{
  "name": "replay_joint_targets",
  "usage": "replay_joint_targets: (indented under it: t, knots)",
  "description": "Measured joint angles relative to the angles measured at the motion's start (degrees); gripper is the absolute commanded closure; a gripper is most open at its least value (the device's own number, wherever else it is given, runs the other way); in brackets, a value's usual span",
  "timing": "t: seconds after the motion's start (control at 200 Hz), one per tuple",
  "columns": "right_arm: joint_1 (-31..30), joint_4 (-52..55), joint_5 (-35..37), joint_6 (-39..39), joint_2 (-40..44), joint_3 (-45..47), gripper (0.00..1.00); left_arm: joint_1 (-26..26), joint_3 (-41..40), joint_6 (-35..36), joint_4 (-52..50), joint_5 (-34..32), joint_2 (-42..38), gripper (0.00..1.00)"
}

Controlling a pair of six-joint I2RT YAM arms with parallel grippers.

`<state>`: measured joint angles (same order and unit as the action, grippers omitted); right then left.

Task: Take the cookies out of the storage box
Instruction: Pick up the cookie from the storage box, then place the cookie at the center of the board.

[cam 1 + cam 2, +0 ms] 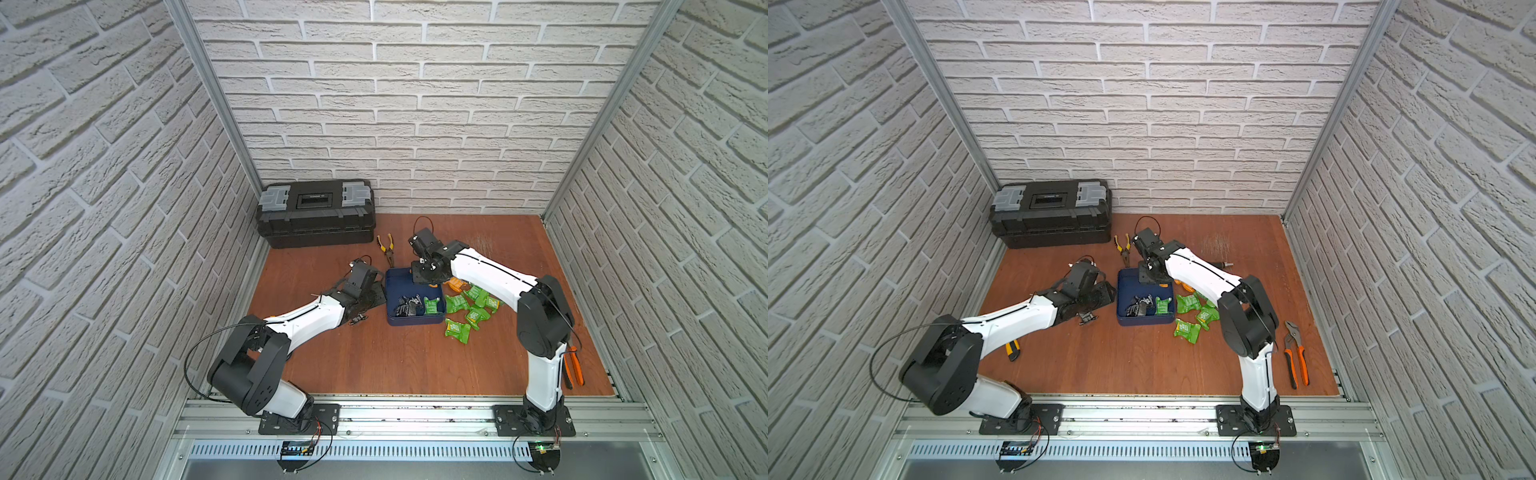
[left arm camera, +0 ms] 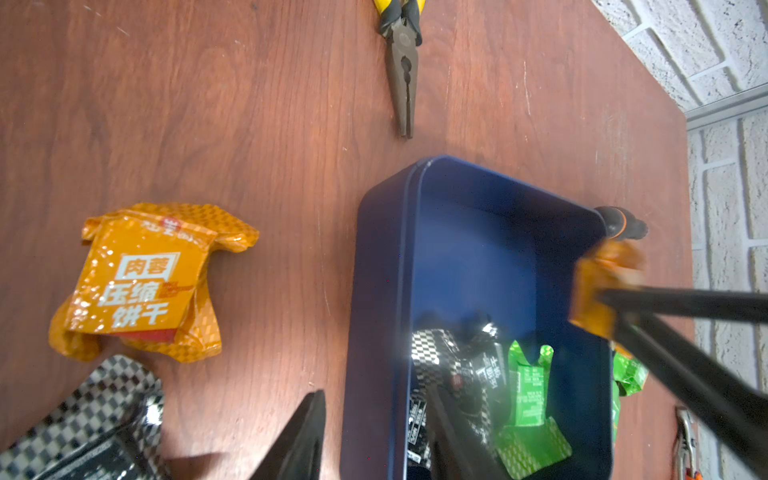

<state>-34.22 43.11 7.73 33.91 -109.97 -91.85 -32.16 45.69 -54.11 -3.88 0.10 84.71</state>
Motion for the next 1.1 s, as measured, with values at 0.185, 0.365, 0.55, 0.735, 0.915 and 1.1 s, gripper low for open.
replay_joint_targets:
  t: [0.185, 0.365, 0.55, 0.735, 0.915, 1.1]
  knots:
    - [0.1, 1.5, 1.6, -0.1, 8.9, 6.9, 0.75, 0.0, 0.0, 0.0, 0.0, 0.0, 0.0, 0.54]
    - [1.7, 3.8, 3.1, 0.7, 17.3, 16.9, 0.74, 0.0, 0.0, 0.0, 0.1, 0.0, 0.0, 0.54]
    - [8.7, 4.7, 2.5, 2.6, 27.3, 29.3, 0.75, 0.0, 0.0, 0.0, 0.1, 0.0, -0.6, 0.53]
    - [16.0, 4.3, 0.0, 5.6, 34.1, 41.4, 0.75, 0.0, 0.0, 0.0, 1.1, 0.0, -1.0, 0.53]
    - [17.8, 1.6, -2.7, 7.7, 35.1, 48.3, 0.74, -0.1, 0.0, 0.0, 1.4, 0.1, -1.0, 0.53]
    - [18.8, -2.8, -4.4, 8.4, 33.1, 52.7, 0.63, -0.4, 0.0, 0.5, 1.3, 0.1, -1.0, 0.53]
